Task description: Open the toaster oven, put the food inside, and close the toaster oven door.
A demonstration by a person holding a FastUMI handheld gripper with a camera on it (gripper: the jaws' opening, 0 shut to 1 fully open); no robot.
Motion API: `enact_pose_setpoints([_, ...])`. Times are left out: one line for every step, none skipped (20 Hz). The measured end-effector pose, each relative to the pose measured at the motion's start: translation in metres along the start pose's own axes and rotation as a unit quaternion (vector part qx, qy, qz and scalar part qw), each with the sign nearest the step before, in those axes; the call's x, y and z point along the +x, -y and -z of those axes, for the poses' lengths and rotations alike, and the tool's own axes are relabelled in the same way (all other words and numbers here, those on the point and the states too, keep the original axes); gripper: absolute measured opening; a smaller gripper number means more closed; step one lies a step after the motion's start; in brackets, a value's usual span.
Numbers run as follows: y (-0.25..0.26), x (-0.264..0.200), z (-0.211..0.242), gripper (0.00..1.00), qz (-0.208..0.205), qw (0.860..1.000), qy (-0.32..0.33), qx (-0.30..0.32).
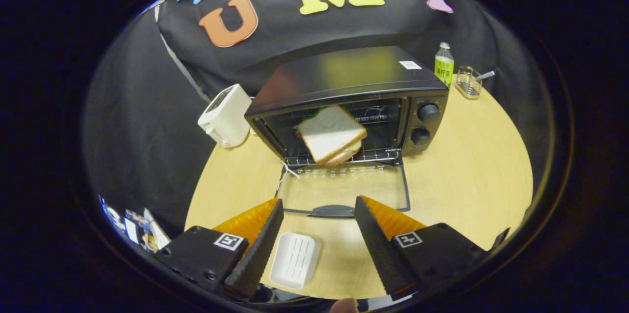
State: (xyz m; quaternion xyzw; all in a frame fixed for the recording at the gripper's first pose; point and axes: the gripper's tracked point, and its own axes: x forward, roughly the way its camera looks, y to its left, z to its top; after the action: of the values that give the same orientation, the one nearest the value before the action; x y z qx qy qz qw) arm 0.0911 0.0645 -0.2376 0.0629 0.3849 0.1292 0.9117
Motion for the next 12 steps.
enact_pose_setpoints([0.0,-0.003,0.005,0.96,0.004,1.0,0.003,-0.007])
enact_pose_setpoints([0.002,-0.005,0.009,0.96,0.01,1.0,0.007,-0.013])
enact_pose_setpoints([0.005,-0.007,0.013,0.96,0.019,1.0,0.012,-0.021])
enact_pose_setpoints([0.008,-0.008,0.018,0.96,0.029,0.999,0.013,-0.026])
enact_pose_setpoints([0.009,-0.008,0.025,0.96,0.034,0.999,0.011,-0.026])
enact_pose_setpoints([0.01,-0.007,0.03,0.96,0.037,0.999,0.007,-0.019])
enact_pose_setpoints([0.013,-0.006,0.036,0.96,0.04,0.999,0.004,-0.009])
enact_pose_setpoints([0.017,-0.004,0.04,0.96,0.045,0.999,0.002,-0.004])
enact_pose_setpoints([0.023,-0.001,0.046,0.96,0.052,0.999,-0.001,-0.002])
enact_pose_setpoints([0.027,0.003,0.051,0.96,0.057,0.998,-0.007,0.0])
enact_pose_setpoints([0.031,0.009,0.057,0.96,0.06,0.998,-0.013,0.005])
enact_pose_setpoints([0.034,0.016,0.062,0.96,0.061,0.998,-0.018,0.011])
